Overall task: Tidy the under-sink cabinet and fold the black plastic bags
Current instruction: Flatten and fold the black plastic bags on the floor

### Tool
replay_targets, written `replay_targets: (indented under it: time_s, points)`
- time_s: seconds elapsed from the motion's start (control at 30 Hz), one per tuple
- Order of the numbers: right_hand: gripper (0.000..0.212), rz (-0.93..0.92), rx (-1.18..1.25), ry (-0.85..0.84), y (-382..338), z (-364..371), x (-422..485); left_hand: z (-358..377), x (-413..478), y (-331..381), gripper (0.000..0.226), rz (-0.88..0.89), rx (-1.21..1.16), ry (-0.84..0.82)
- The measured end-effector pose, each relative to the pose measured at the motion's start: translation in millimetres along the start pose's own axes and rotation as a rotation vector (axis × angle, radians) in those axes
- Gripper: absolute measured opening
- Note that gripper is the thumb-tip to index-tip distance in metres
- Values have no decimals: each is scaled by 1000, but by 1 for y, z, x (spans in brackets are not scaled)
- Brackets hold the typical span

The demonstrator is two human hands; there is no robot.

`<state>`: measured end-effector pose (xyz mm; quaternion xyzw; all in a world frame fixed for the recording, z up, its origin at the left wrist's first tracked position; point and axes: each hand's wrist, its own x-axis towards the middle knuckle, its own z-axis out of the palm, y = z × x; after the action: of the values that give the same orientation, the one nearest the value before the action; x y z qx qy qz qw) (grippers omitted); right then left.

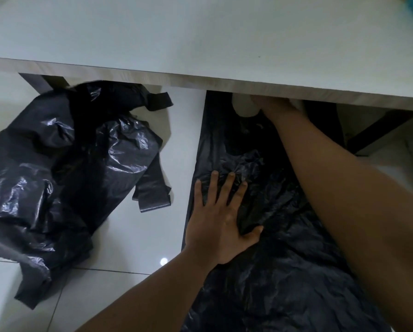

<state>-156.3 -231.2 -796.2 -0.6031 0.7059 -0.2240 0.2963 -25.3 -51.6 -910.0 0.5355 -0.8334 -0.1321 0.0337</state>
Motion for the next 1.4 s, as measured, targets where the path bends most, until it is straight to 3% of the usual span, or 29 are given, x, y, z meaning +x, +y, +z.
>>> replay_targets:
  time_s: [0.1, 0.17, 0.23, 0.37, 0.57, 0.73, 0.8, 0.87, 1.0, 1.13, 1.23, 1.3, 1.4]
  points:
    - [32, -194, -10, 268, 22, 10, -17, 2, 0, -1, 96, 6, 12, 22]
    - [24, -365, -124, 256, 53, 24, -40, 3, 0, -1, 96, 9, 20, 27]
    - [22, -404, -329, 150, 89, 37, -59, 5, -1, 0, 96, 11, 25, 30]
    - [39, -269, -581, 40, 120, 38, -59, 3, -1, 1, 95, 13, 29, 14]
    - [58, -175, -543, -115, 132, 5, 15, 0, 0, 1, 101, 1, 22, -16]
    - [44, -280, -245, 310, 116, 1, -49, 1, 0, -1, 109, -2, 7, 4]
    - [32, -184, -353, 361, 119, 14, -110, 2, 0, -1, 111, 2, 4, 29]
    - [29, -60, -493, 290, 129, 29, -158, 3, -1, -1, 110, 3, 9, 71]
    - [42, -6, -563, 192, 150, 44, -184, 1, -6, 0, 93, 13, -122, 170]
    - [47, -13, -538, 189, 157, 46, -185, -9, -9, -10, 58, -8, -459, 313]
    - [46, -30, -545, 180, 156, 45, -189, -19, -12, -32, 49, 75, -239, 371]
    - [44, -10, -544, 200, 151, 43, -186, -17, -16, -45, 55, 132, -79, 267]
    - [44, -49, -535, 205, 128, 55, -184, -8, -23, -54, 61, 146, -26, 155]
